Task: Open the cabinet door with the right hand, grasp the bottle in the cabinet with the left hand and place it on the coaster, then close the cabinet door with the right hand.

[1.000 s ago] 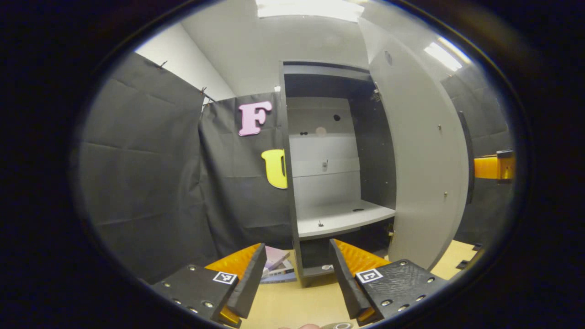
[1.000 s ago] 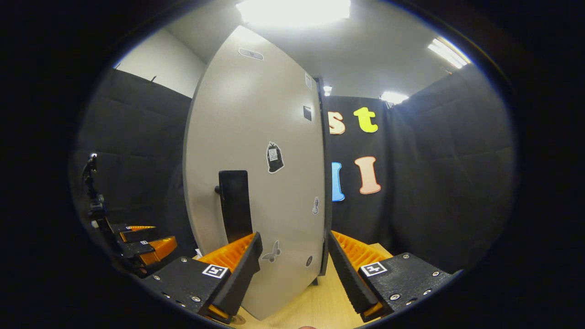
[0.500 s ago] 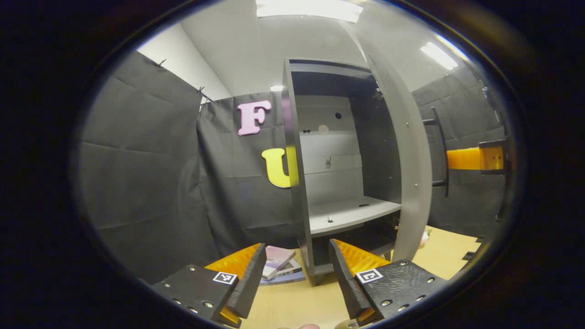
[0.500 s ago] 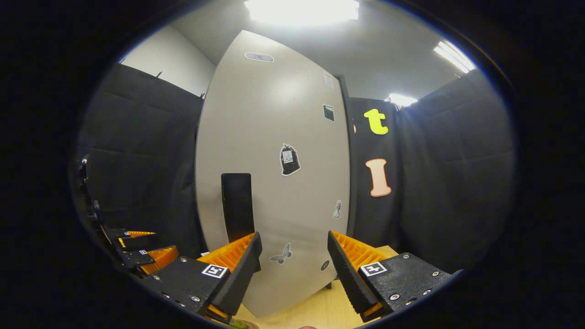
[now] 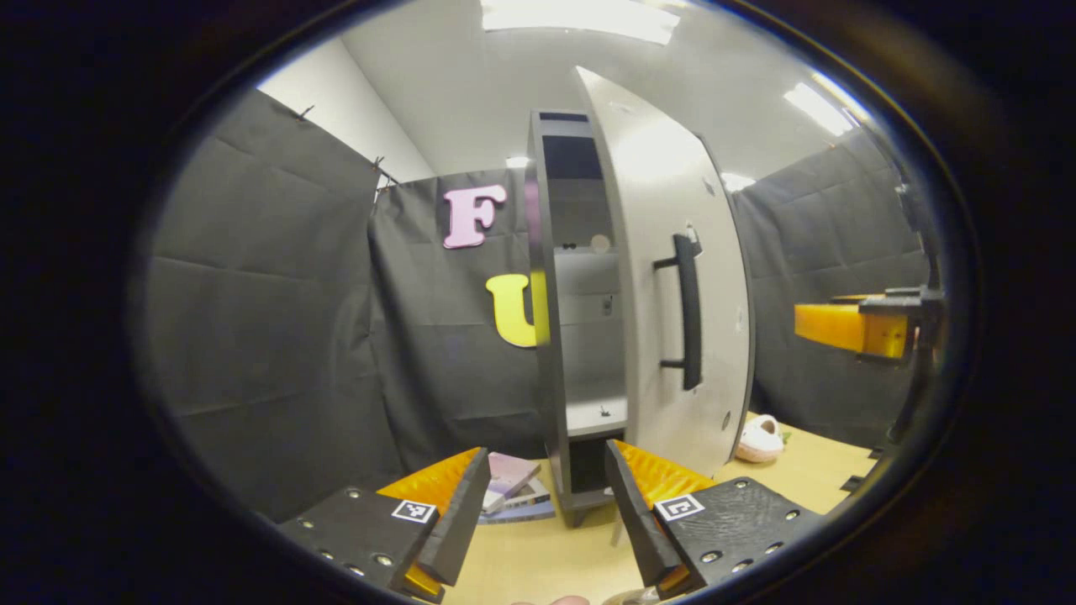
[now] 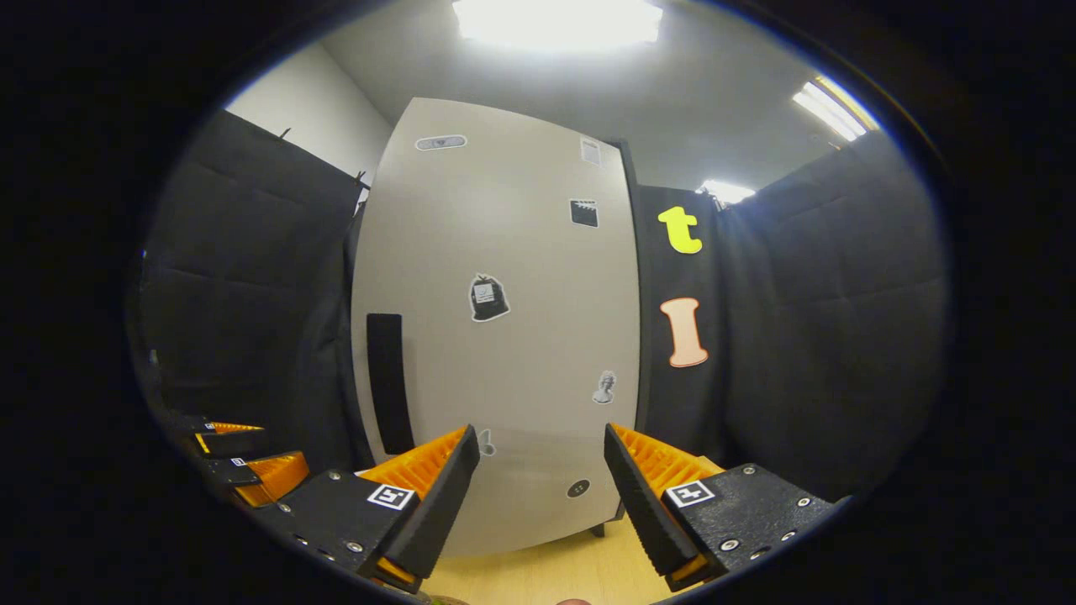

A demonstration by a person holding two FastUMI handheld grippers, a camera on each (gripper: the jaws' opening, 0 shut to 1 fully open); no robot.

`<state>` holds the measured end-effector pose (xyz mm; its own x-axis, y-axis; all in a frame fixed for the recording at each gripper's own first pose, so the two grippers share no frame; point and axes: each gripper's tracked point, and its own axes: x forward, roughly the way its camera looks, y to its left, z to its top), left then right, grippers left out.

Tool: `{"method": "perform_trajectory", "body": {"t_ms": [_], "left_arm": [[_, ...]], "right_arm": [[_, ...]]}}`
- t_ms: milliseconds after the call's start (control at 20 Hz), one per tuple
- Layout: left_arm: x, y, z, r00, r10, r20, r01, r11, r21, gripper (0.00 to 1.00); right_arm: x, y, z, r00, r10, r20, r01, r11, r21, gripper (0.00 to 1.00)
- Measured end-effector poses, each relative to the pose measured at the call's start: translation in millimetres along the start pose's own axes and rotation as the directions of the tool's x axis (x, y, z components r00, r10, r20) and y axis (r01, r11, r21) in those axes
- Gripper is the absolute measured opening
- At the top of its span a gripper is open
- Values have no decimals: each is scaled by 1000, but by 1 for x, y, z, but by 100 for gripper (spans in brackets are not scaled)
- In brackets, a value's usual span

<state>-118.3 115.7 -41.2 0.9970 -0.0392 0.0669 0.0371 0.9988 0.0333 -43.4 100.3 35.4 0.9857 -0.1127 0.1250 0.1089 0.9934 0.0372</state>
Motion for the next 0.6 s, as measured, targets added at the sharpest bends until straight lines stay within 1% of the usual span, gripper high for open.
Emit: {"method": "perform_trajectory", "body": {"t_ms": [50,100,200,250,300,350,450,600], "left_arm": [[4,-10,5,1000,1,4,-1,1000,-9,85],[7,-15,10,1000,17,-5,-17,1000,-6,78],[12,-20,17,999,51,-20,-51,999,-6,78],[15,-29,23,999,42,-5,-43,999,-24,78],[17,-39,29,999,38,3,-38,999,-34,72],[19,-46,31,999,42,2,-41,999,-30,78],[20,-61,37,999,45,6,-45,999,-9,78],[22,-81,44,999,52,10,-52,999,-3,78]], "right_arm": [[0,-5,0,1000,-15,5,15,1000,-5,93],[0,-6,3,1000,-20,18,20,1000,-6,93],[4,-8,4,999,-19,31,19,1000,-5,93],[6,-6,3,1000,-5,30,5,1000,-3,93],[8,-5,-1,1000,9,18,-9,1000,-1,93],[10,-4,-4,1000,24,4,-24,1000,5,93],[12,-8,-7,999,43,-12,-43,999,27,93],[17,-22,-12,998,50,-39,-48,998,52,92]]}}
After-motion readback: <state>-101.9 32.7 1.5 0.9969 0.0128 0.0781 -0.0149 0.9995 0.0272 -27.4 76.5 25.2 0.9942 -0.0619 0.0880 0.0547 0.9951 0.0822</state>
